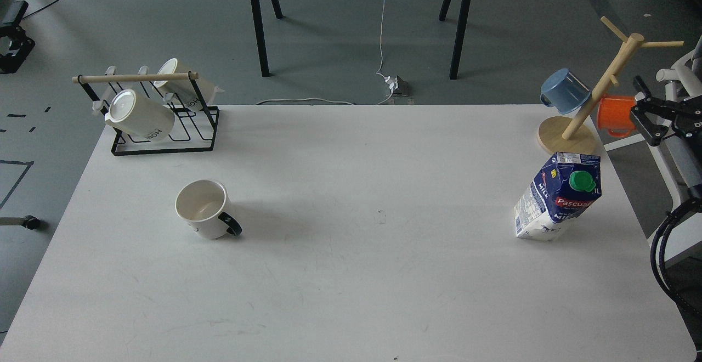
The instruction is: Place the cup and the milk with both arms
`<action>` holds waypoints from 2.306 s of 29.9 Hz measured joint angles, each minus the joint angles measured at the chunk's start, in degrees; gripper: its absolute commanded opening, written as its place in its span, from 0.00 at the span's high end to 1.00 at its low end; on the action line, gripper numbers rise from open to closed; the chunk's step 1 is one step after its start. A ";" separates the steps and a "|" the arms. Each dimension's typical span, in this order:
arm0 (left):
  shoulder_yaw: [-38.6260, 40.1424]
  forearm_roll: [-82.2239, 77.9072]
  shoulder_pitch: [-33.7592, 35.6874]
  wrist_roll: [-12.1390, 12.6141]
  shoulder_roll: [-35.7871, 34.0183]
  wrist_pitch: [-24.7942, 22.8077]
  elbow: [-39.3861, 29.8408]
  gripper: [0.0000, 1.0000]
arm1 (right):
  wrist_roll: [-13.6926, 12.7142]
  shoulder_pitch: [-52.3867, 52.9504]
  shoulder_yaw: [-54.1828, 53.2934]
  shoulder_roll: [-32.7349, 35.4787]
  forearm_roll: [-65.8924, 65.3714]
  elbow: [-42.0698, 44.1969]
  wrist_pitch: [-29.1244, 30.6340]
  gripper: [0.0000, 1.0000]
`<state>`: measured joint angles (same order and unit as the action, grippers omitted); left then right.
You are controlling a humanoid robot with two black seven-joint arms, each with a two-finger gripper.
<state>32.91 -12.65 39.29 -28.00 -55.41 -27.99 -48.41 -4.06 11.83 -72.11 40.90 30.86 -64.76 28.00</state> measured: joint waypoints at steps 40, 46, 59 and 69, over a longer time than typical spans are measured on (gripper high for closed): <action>-0.29 -76.99 9.00 -0.01 1.81 -0.03 -6.10 0.01 | -0.06 0.71 0.59 2.36 -0.10 -1.36 0.00 0.02; -9.48 -105.47 6.67 -0.02 -1.71 7.63 -11.25 0.01 | -0.07 -0.01 0.53 2.98 -0.10 -1.98 0.00 0.02; -21.29 -112.34 7.40 -0.02 -0.74 13.20 -6.86 0.01 | 0.05 -1.76 0.62 2.93 -0.10 -2.44 0.00 0.02; -20.84 -112.35 7.14 0.01 7.20 7.88 -6.59 0.01 | 0.11 -1.79 0.35 2.87 -0.10 -2.03 0.00 0.02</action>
<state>12.07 -125.00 46.43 -27.99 -48.20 -20.11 -55.01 -3.95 10.05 -71.77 43.77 30.76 -66.79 28.00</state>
